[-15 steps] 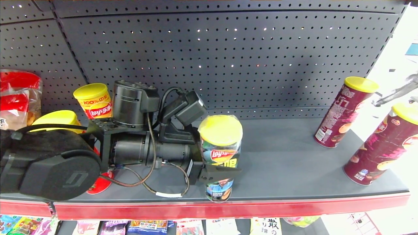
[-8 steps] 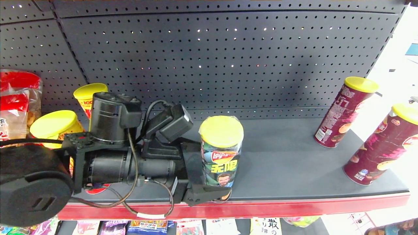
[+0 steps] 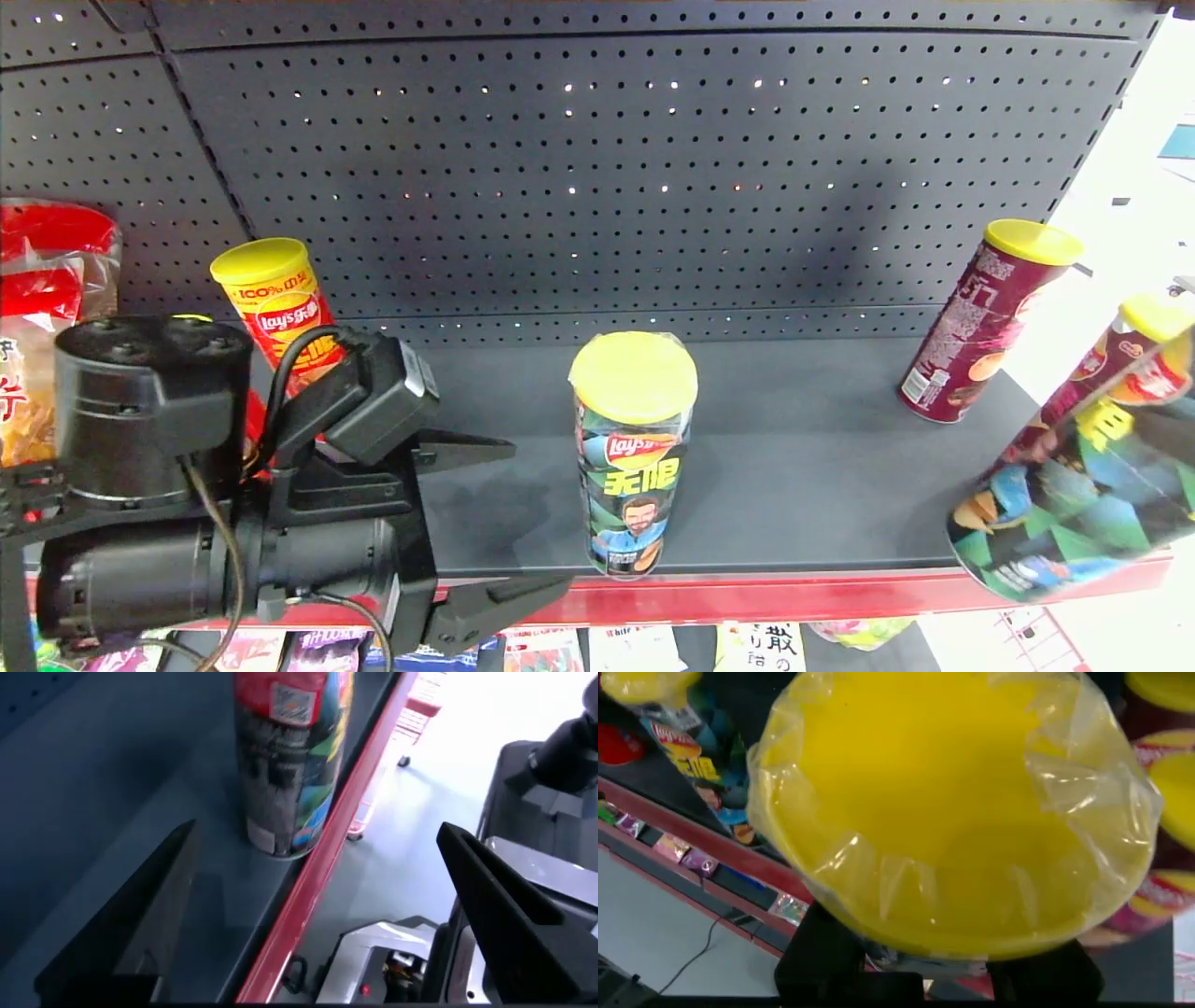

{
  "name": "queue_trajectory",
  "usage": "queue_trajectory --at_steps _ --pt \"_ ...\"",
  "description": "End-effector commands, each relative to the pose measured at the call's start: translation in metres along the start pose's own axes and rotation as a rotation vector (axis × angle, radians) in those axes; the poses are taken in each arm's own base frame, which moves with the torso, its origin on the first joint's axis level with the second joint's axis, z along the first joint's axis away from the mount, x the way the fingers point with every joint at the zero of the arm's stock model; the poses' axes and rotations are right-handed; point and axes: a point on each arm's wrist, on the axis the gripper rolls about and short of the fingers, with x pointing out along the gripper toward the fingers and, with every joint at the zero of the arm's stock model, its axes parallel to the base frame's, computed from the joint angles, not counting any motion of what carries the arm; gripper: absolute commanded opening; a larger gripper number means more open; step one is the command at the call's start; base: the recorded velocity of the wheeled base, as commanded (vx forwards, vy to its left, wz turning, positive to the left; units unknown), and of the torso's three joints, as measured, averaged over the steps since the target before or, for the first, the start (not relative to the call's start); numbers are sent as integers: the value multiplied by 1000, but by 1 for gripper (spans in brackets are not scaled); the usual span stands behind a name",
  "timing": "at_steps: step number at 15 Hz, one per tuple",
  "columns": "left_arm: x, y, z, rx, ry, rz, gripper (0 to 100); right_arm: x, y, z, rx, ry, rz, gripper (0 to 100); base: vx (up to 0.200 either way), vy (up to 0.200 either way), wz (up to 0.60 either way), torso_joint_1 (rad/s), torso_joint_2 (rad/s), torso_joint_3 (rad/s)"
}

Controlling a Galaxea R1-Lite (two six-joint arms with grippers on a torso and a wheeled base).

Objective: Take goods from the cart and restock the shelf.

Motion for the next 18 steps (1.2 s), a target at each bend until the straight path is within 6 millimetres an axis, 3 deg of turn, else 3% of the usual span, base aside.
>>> queue_trajectory --at_steps 1,7,12,18 --pt "-22 -10 -3 -15 -30 47 100 78 -10 16 3 61 53 0 0 0 0 0 0 0" --pt "-46 -23 -17 -15 -40 98 100 155 3 31 -9 123 170 0 0 0 0 0 0 0" --pt "-46 -23 -19 -15 -32 142 100 206 13 27 -22 170 253 0 0 0 0 0 0 0" --pt "-47 -22 -18 -21 -30 190 100 253 21 27 -80 172 278 0 0 0 0 0 0 0"
